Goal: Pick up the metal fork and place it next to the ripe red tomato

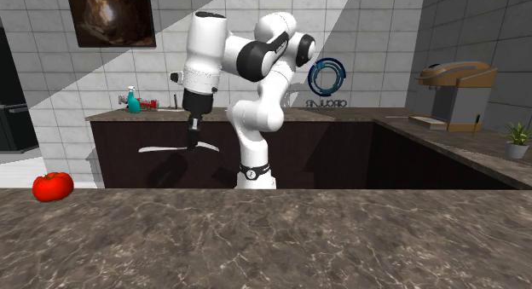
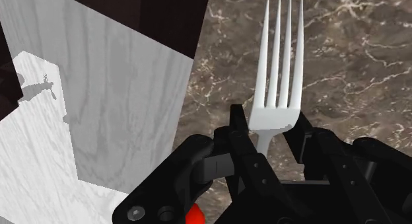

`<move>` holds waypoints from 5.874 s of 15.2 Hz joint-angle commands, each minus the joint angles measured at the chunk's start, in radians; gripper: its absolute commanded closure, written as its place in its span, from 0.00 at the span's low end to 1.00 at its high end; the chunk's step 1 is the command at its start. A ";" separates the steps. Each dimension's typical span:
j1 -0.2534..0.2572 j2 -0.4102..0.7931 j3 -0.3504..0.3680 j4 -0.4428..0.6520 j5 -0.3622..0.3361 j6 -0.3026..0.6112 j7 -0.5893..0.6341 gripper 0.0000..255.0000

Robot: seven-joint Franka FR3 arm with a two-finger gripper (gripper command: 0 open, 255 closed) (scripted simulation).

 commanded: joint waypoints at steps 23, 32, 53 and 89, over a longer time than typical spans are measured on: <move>-0.301 0.717 -0.316 0.526 -0.222 0.274 -0.392 1.00; -0.356 1.018 -0.372 0.887 -0.171 0.238 -0.538 1.00; -0.442 1.455 -0.388 1.384 -0.098 0.195 -0.665 1.00; -0.428 1.441 -0.390 1.292 -0.108 0.271 -0.641 0.00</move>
